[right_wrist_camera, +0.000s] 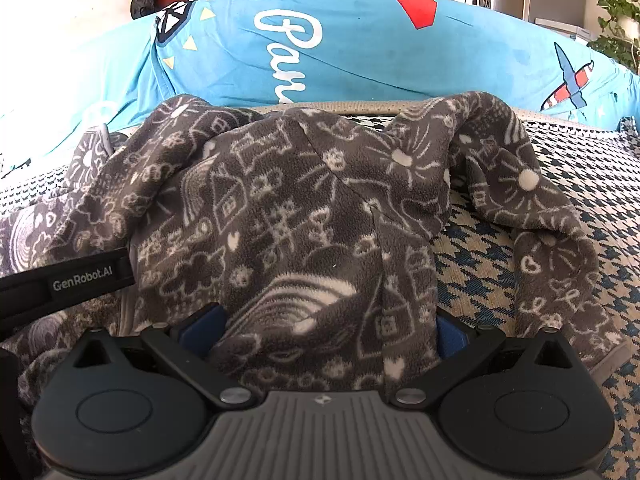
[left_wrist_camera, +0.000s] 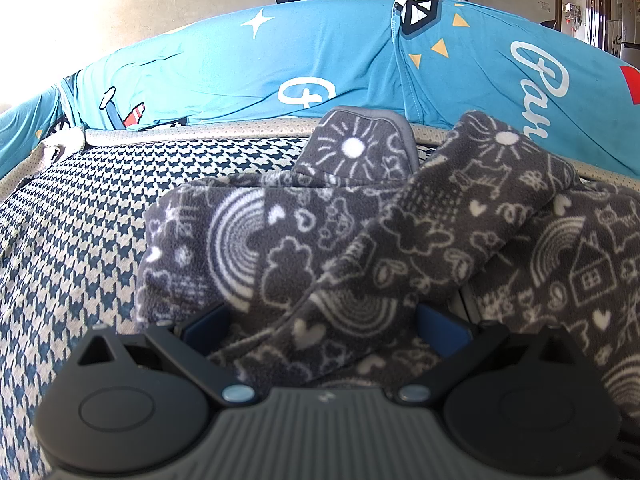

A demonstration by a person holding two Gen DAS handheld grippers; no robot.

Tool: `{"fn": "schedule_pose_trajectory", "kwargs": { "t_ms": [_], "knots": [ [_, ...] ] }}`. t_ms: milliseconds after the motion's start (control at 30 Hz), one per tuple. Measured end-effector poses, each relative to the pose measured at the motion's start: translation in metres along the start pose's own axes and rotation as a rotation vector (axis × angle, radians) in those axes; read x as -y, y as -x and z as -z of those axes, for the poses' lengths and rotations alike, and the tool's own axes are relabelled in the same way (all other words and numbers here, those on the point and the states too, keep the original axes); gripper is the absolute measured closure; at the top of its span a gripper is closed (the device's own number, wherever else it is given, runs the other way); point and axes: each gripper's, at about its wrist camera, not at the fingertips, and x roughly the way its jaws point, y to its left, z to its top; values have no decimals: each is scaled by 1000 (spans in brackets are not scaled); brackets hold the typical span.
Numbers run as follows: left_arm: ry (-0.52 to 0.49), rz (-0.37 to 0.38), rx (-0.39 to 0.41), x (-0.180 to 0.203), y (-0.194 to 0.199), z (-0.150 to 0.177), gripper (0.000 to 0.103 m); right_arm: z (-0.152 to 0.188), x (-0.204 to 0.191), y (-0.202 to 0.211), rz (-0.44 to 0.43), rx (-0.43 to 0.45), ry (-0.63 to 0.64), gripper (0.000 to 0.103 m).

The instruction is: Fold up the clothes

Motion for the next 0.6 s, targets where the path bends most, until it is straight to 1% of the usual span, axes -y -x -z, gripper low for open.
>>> {"fn": "schedule_pose_trajectory", "kwargs": {
  "t_ms": [333,500,600],
  "knots": [
    [0,0,0,0,0,0,0,-1,-6,-2,13,-7,20,0],
    [0,0,-1,0,0,0,0,-1,-7,-1,10,-2,20,0],
    [0,0,-1,0,0,0,0,2,-3,2,-6,10,2,0]
  ]
}}
